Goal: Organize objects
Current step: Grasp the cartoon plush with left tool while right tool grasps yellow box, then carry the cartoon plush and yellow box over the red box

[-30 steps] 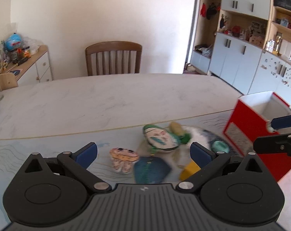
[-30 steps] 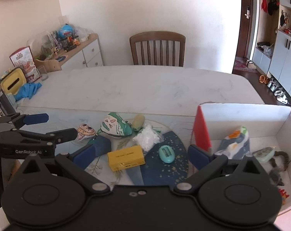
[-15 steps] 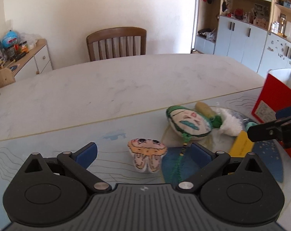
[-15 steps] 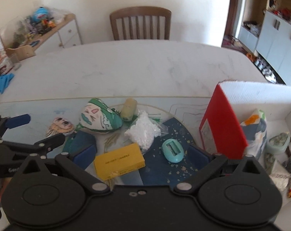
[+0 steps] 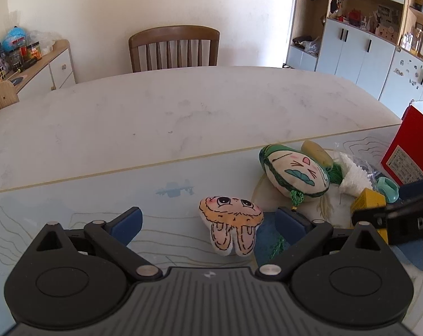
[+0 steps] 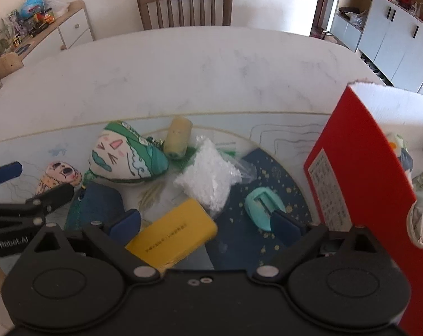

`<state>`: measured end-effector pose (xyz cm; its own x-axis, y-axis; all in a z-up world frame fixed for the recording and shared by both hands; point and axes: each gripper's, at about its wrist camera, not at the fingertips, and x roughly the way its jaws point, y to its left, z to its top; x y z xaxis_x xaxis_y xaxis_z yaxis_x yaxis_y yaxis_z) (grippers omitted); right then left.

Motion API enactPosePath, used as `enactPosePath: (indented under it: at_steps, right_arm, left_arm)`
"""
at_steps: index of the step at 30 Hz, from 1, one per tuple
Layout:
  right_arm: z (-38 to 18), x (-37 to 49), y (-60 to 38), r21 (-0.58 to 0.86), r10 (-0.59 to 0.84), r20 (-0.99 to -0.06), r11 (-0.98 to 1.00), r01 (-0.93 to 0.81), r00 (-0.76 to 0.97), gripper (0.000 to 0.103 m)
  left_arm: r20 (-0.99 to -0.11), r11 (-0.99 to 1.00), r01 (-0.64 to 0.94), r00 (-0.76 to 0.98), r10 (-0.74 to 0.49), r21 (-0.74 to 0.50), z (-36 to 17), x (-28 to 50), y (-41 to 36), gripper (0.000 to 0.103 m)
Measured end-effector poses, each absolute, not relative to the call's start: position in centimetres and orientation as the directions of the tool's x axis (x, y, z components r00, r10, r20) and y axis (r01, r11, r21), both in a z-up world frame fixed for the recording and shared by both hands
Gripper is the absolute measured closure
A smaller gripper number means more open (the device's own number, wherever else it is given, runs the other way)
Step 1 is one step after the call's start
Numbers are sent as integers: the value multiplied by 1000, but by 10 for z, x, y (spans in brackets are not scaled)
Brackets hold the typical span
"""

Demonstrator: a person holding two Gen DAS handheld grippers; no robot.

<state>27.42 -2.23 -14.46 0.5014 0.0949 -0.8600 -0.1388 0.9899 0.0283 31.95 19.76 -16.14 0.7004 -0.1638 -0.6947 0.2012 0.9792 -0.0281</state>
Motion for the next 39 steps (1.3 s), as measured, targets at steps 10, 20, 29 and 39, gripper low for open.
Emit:
enactPosePath:
  at_steps: [10, 20, 29, 39]
  right_arm:
    - [-157, 265, -29, 47, 116, -882, 986, -161, 457, 19]
    - [-152, 258, -24, 40, 151, -868, 971, -237, 472, 52]
    - [-138, 251, -21, 22, 183, -838, 953, -302, 514, 75]
    - [-96, 227, -37, 93, 267, -798, 940, -327, 540, 75]
  left_arm:
    - [-711, 973, 229, 681, -175, -20, -170, 322, 192, 29]
    - [-712, 966, 260, 675, -193, -16, -170, 322, 186, 49]
    - [-704, 968, 252, 688, -175, 6, -160, 311, 182, 50]
    - [-696, 981, 192, 701, -153, -22, -126, 285, 184, 50]
